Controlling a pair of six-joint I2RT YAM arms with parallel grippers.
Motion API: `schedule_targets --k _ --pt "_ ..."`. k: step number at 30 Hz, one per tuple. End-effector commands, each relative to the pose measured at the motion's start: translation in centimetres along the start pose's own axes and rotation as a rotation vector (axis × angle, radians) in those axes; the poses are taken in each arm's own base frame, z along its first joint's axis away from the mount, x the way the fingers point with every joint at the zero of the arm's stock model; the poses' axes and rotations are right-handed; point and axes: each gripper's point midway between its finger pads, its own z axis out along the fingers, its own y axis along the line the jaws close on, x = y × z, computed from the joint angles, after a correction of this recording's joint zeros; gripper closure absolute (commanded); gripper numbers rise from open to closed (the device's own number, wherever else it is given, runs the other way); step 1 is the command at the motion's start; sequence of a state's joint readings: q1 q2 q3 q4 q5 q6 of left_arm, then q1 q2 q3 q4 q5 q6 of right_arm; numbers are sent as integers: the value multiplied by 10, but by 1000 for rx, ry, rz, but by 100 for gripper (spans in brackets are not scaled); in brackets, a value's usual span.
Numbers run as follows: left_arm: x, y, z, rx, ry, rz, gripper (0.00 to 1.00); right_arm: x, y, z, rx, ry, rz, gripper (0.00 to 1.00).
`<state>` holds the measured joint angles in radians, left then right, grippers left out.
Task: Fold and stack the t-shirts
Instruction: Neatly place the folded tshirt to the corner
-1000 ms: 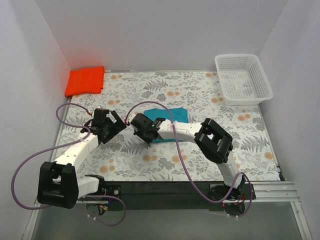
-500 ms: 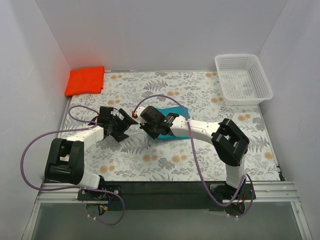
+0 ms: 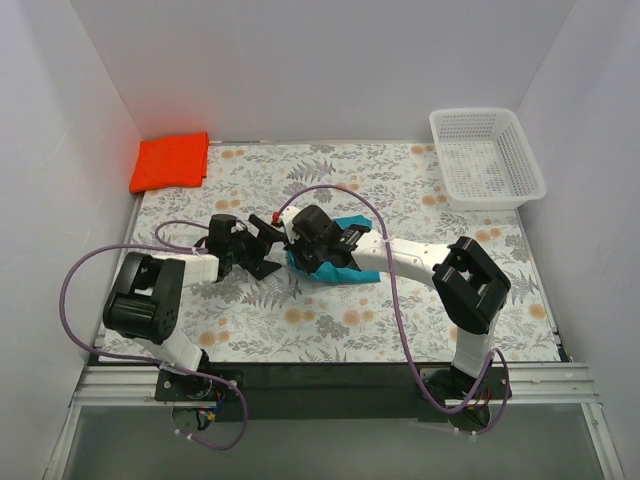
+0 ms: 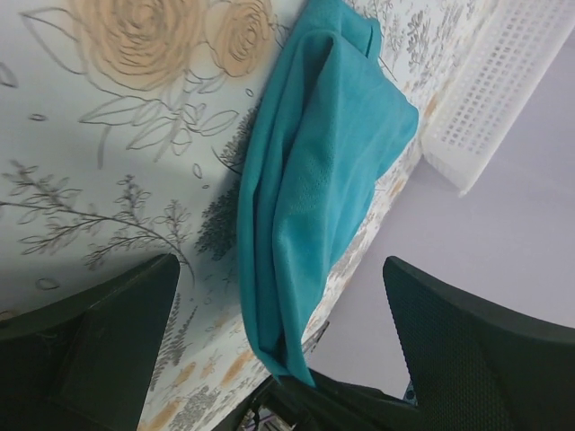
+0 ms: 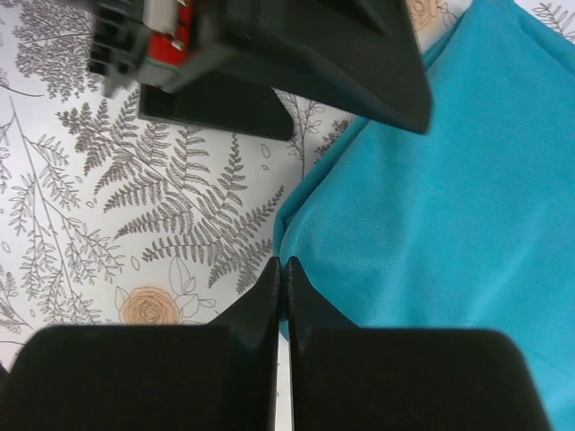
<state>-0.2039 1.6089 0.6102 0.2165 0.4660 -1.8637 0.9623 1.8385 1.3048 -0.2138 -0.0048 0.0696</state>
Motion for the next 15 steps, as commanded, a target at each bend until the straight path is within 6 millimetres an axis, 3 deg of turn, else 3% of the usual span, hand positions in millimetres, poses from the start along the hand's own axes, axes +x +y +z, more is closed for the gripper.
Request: schedule_targets --k 1,6,11,12,15 --pt "15 13 10 -24 24 -40 2 -12 11 1 -51 -53 14 99" --pt "30 26 21 -57 11 -55 2 -21 11 -5 -55 -86 23 99" --pt "31 31 29 -69 -18 -56 2 -25 13 -8 -67 -108 35 99" --pt "32 32 31 -74 -17 -49 5 -25 15 -9 -75 -110 36 99" --pt "27 30 33 -70 -39 -30 31 -21 17 -6 -87 -102 45 99"
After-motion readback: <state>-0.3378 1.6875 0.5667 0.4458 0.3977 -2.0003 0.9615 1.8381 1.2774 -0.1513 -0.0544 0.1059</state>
